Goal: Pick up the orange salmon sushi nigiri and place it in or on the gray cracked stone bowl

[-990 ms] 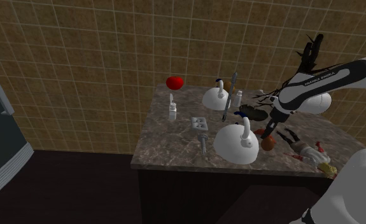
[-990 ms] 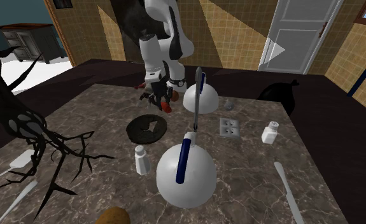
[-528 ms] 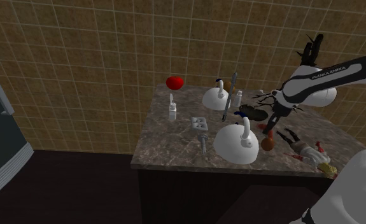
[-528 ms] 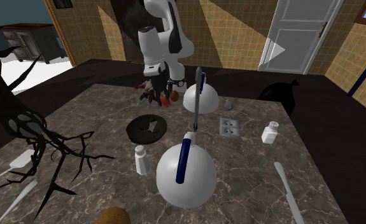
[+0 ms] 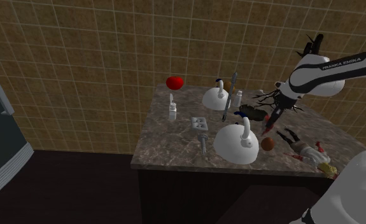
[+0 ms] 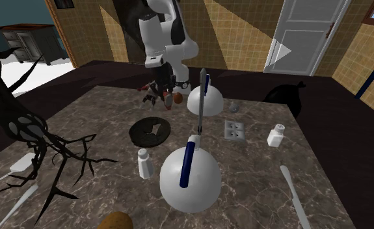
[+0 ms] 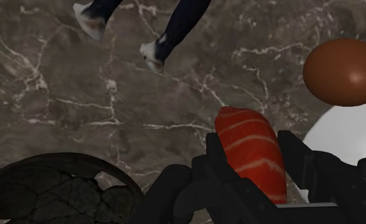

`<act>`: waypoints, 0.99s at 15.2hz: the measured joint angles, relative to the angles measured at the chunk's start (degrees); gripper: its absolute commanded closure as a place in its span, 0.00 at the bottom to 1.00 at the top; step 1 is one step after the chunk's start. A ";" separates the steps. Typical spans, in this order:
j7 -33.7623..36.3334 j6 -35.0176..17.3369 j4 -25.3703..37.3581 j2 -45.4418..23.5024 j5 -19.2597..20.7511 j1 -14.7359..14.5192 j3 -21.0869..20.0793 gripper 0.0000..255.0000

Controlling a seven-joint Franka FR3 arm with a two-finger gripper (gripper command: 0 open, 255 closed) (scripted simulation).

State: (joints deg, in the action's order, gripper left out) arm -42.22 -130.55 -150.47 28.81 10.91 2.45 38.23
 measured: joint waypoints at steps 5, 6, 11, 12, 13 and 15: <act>1.05 4.58 2.09 2.53 0.30 0.69 -1.75 1.00; 1.23 5.37 2.54 2.88 0.29 0.75 -2.05 1.00; -0.40 6.84 7.95 -1.03 -1.82 -1.43 -0.47 1.00; -0.95 6.83 9.95 -3.14 -3.02 -2.63 0.19 1.00; -2.41 6.50 12.02 -5.69 -4.35 -3.72 1.70 1.00; -5.74 6.04 17.04 -11.90 -8.13 -6.46 4.78 1.00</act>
State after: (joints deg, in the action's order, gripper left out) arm -47.96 -124.51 -133.43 16.91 2.78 -4.02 43.01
